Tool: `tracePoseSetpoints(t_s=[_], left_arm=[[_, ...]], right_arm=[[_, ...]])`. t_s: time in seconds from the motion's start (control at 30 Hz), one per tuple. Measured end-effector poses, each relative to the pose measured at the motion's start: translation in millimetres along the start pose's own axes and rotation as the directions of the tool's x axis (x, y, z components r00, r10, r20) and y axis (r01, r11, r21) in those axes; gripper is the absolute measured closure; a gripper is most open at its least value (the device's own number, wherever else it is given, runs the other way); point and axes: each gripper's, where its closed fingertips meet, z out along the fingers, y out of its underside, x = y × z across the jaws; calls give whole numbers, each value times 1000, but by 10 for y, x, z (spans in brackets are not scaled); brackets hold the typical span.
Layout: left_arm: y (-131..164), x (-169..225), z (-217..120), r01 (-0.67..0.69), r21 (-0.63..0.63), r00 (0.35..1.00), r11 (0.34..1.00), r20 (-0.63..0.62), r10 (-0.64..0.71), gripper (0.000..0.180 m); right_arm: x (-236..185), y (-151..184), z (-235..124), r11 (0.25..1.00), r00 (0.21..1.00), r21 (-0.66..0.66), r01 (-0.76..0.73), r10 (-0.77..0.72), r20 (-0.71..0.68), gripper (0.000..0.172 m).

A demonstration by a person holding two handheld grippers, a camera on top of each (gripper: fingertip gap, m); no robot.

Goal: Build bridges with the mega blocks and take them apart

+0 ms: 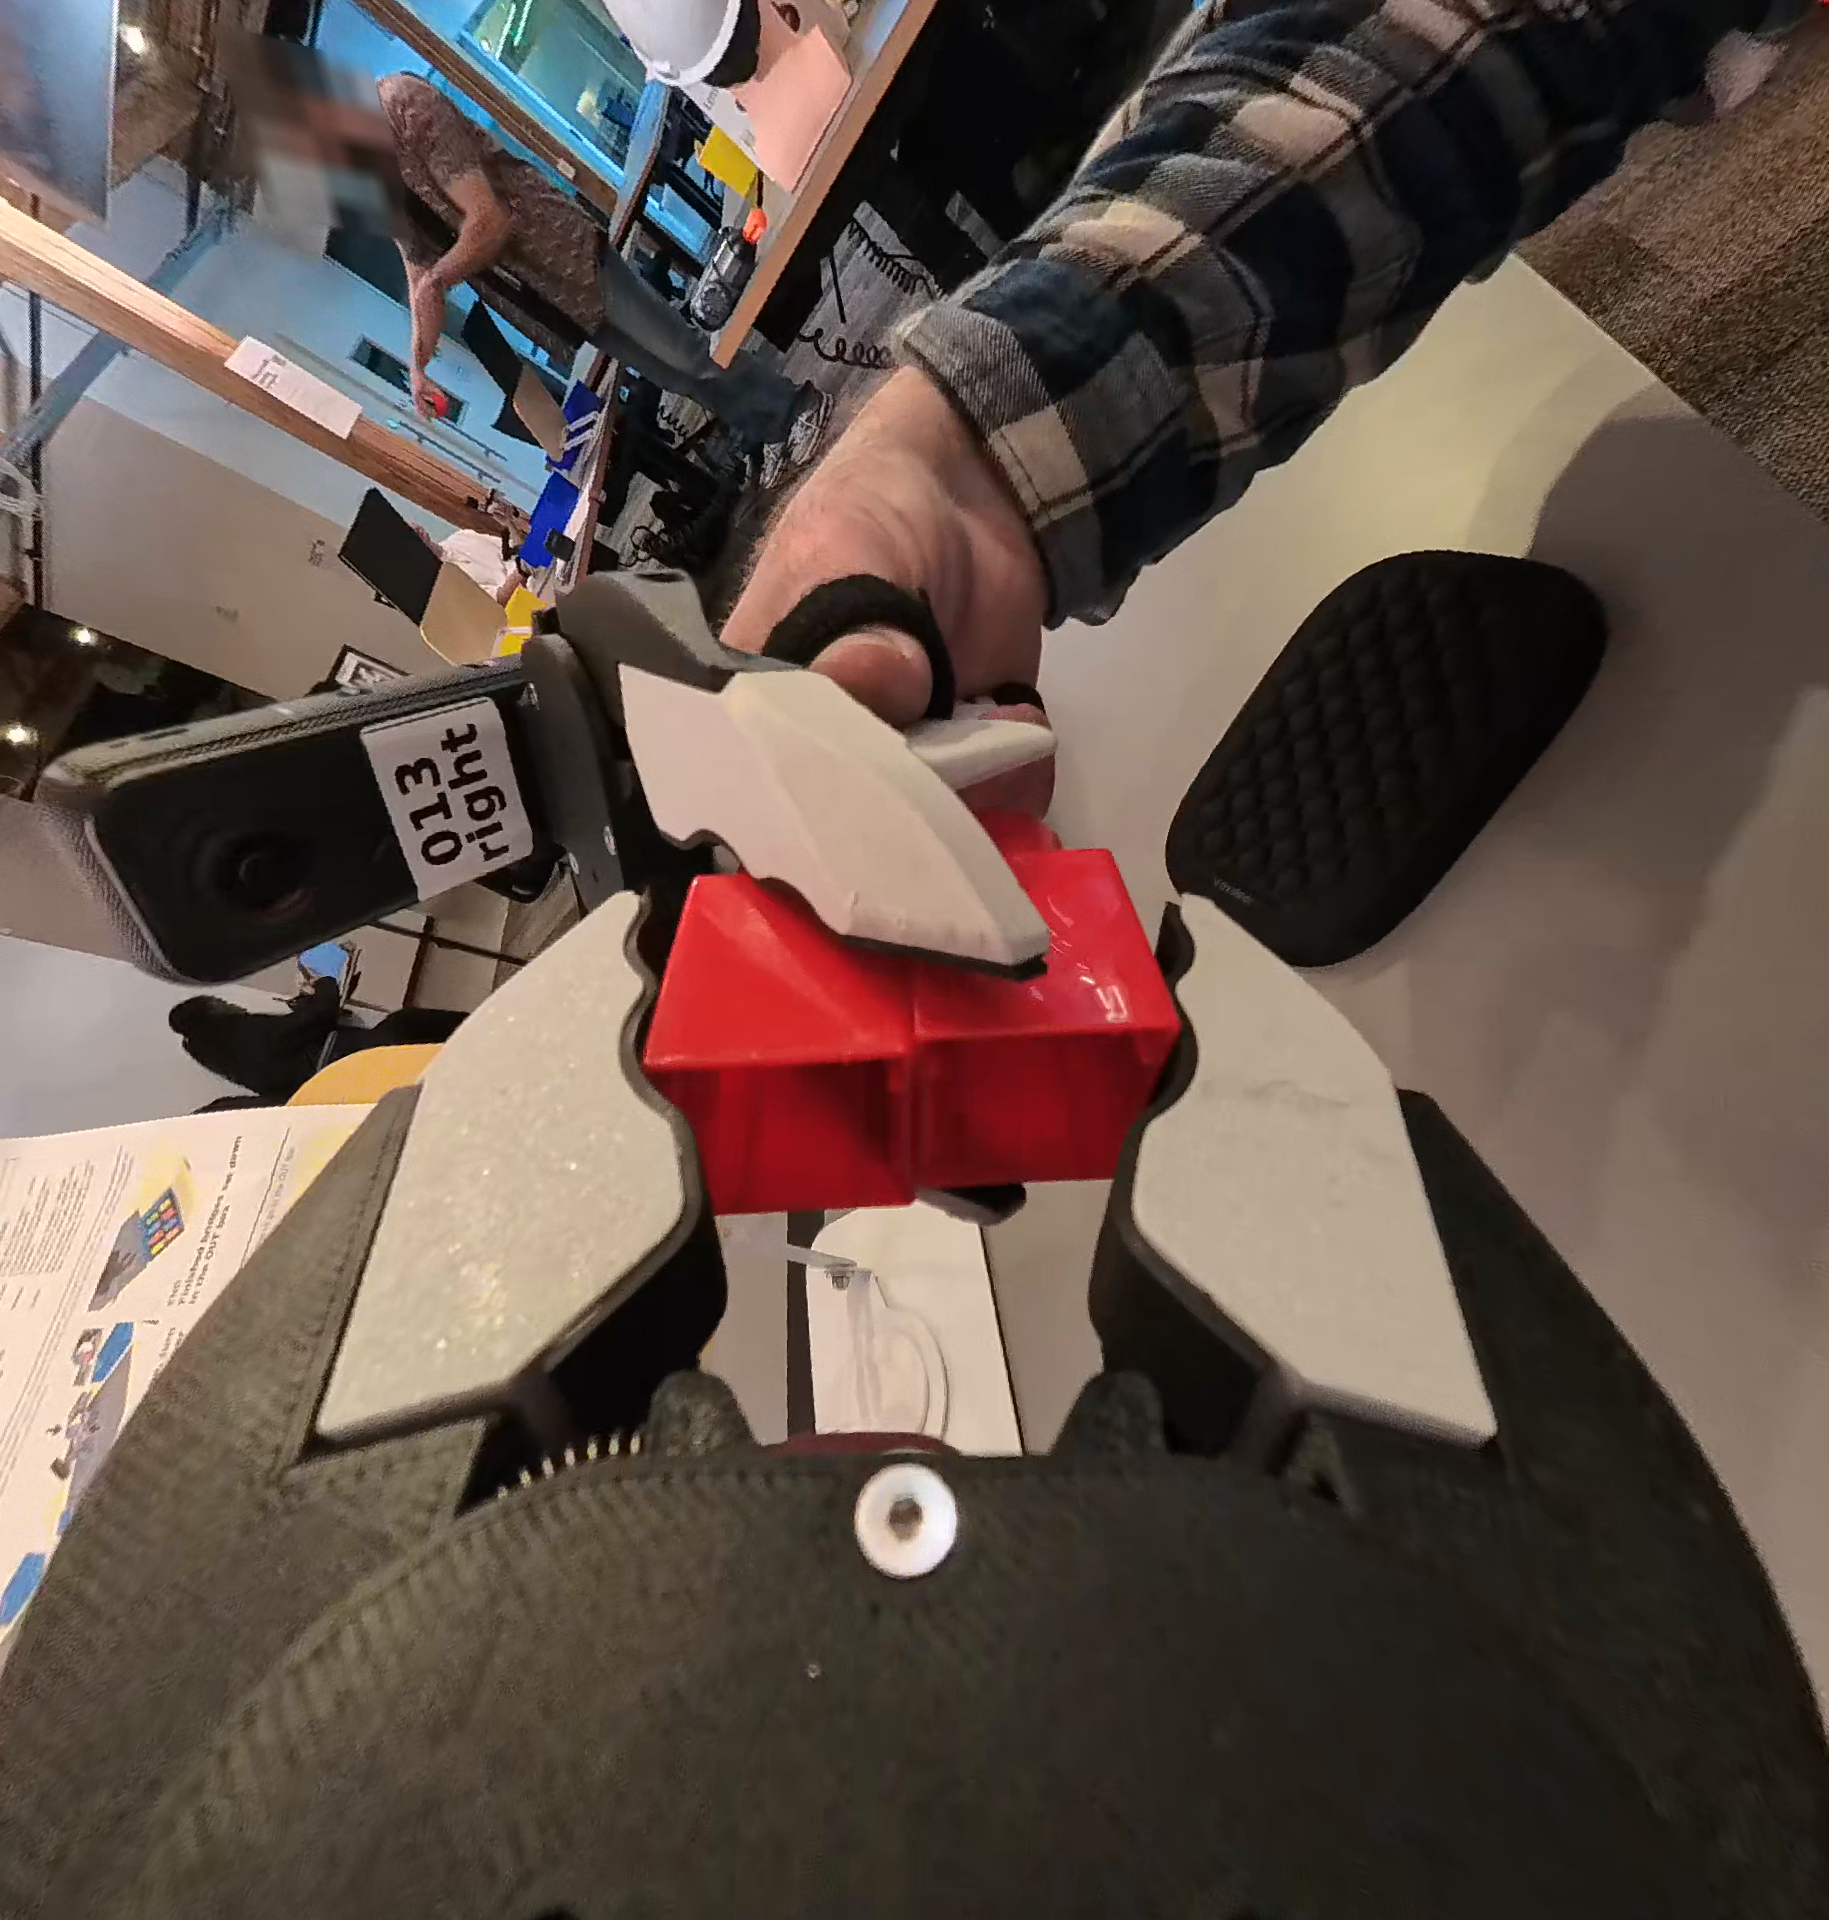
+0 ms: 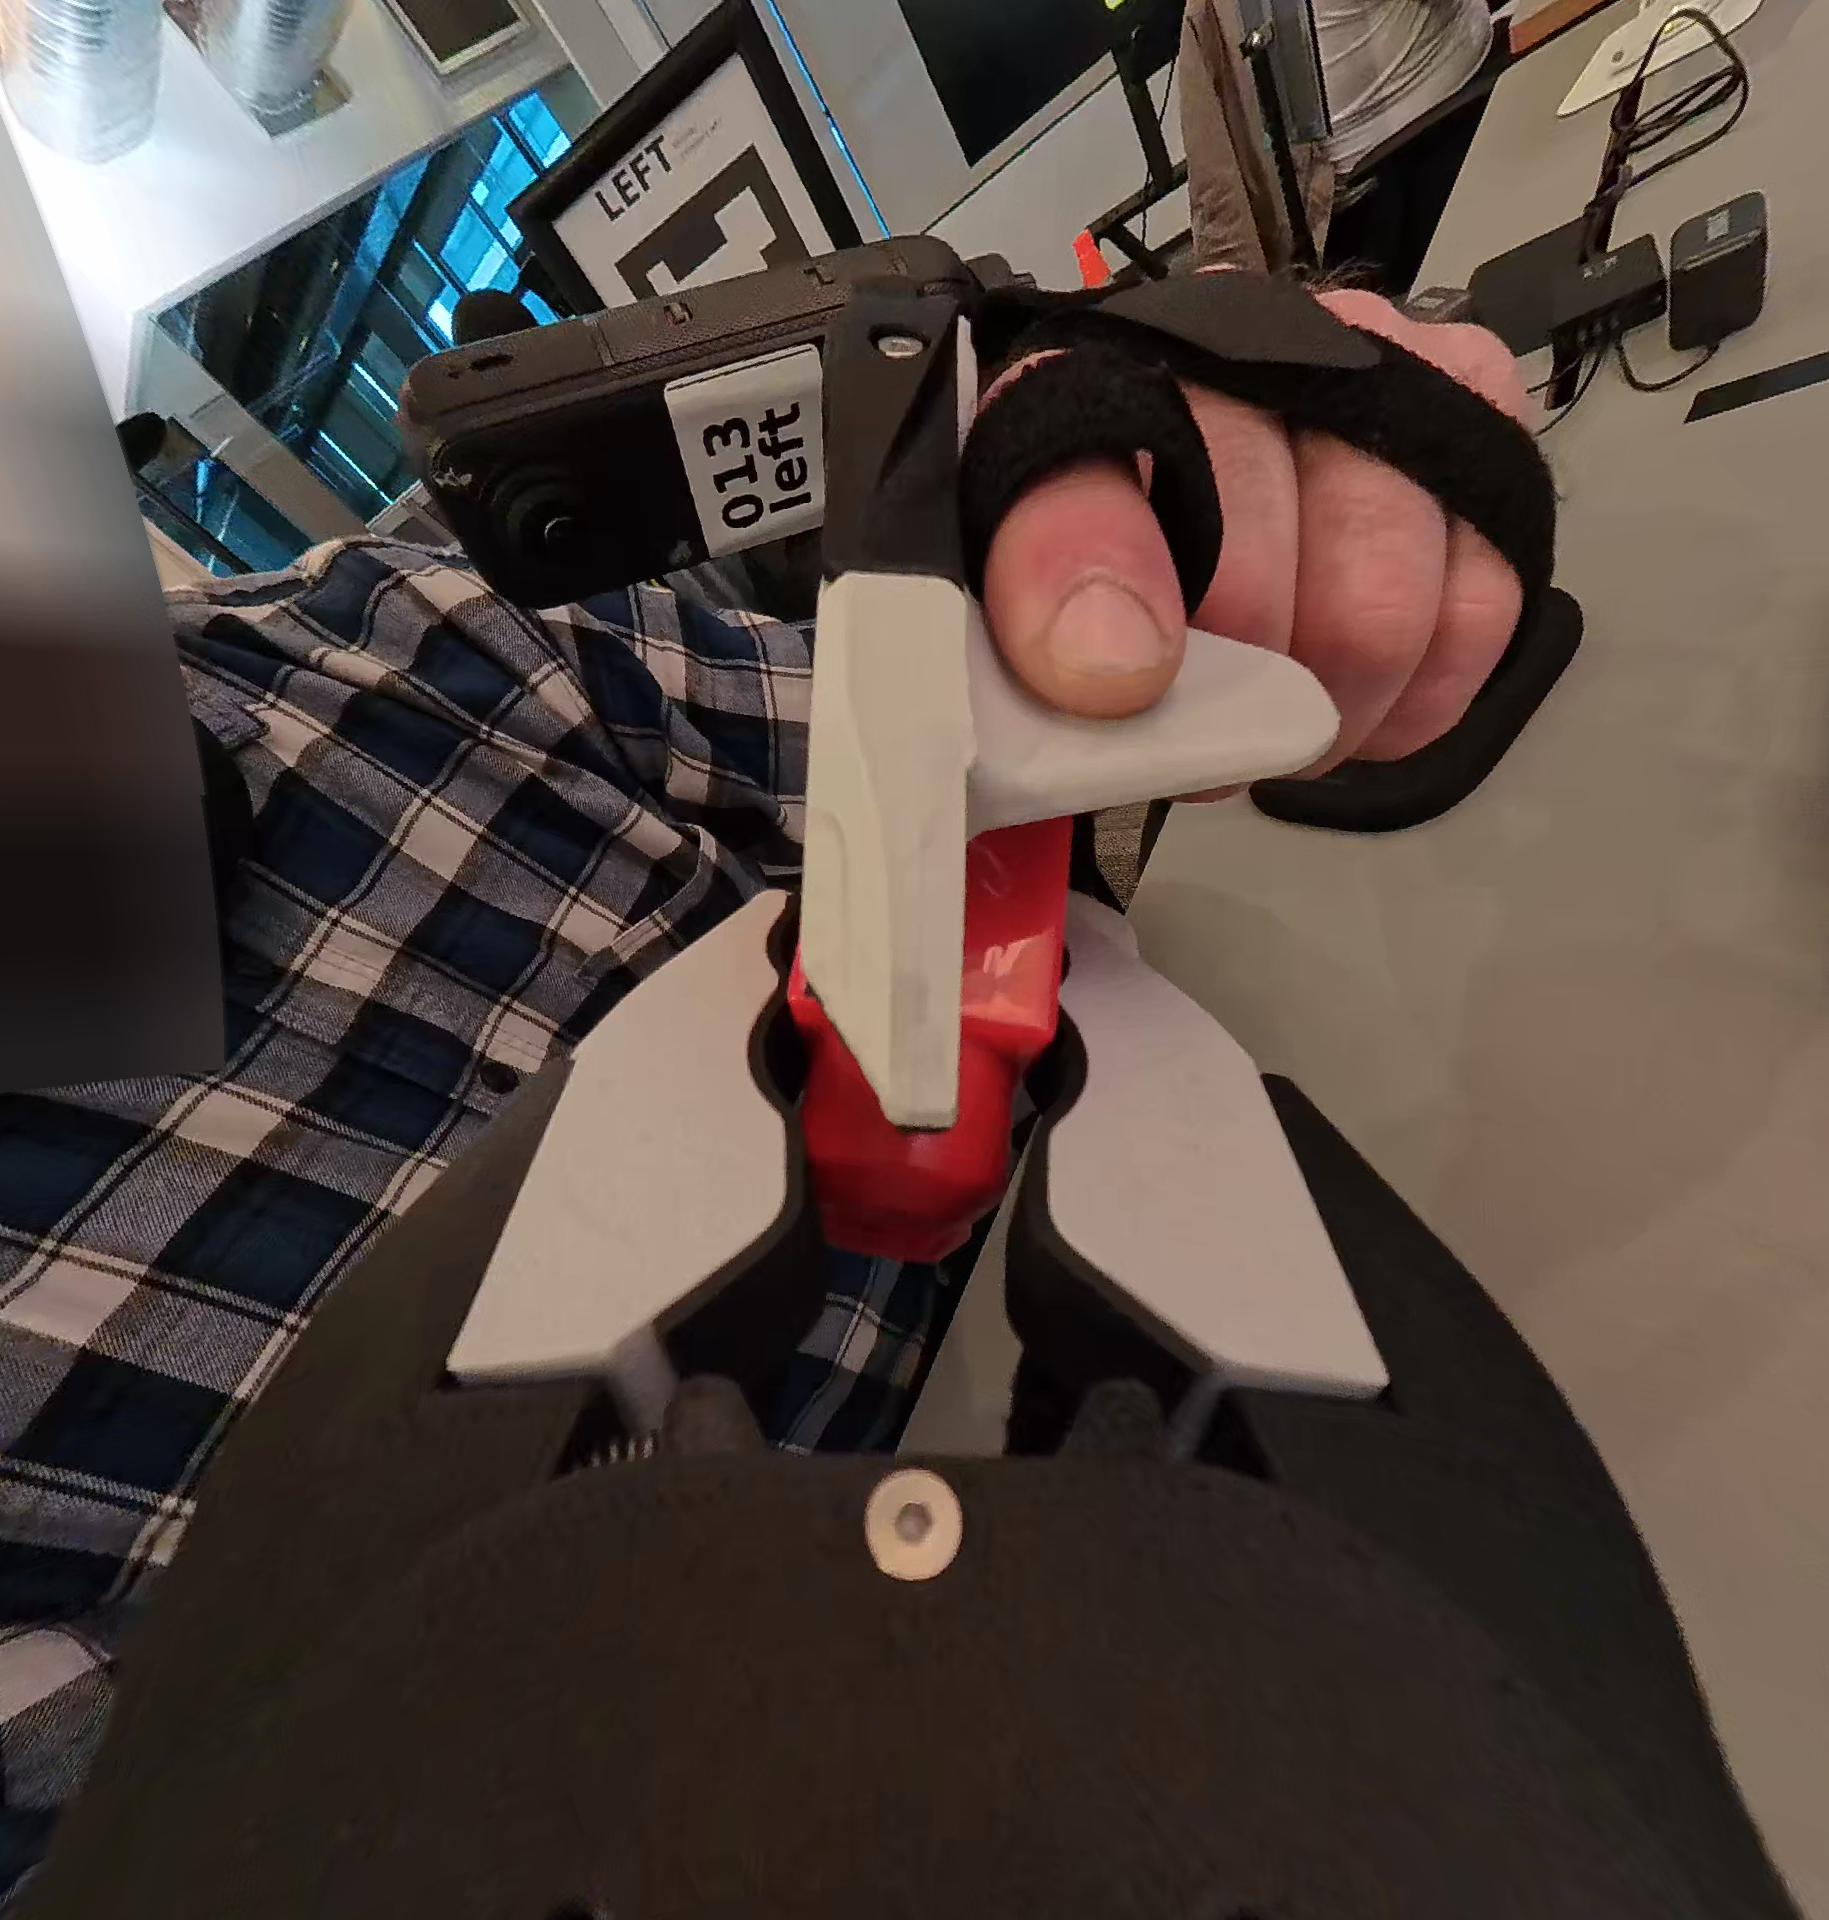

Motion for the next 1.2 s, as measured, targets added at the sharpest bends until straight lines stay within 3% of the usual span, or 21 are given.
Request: tracePoseSetpoints(t_s=[0.57, 1.2], left_arm=[[-35, -59, 18, 8, 54, 1000, 999, 30, -9, 94], [0, -161, 79, -14, 9, 997, 1000, 79, 13, 100]], right_arm=[[-43, 16, -120, 999, 1000, 50, 4, -4, -10, 130], [-30, 9, -238, 993, 995, 105, 51, -42, -86, 131]])
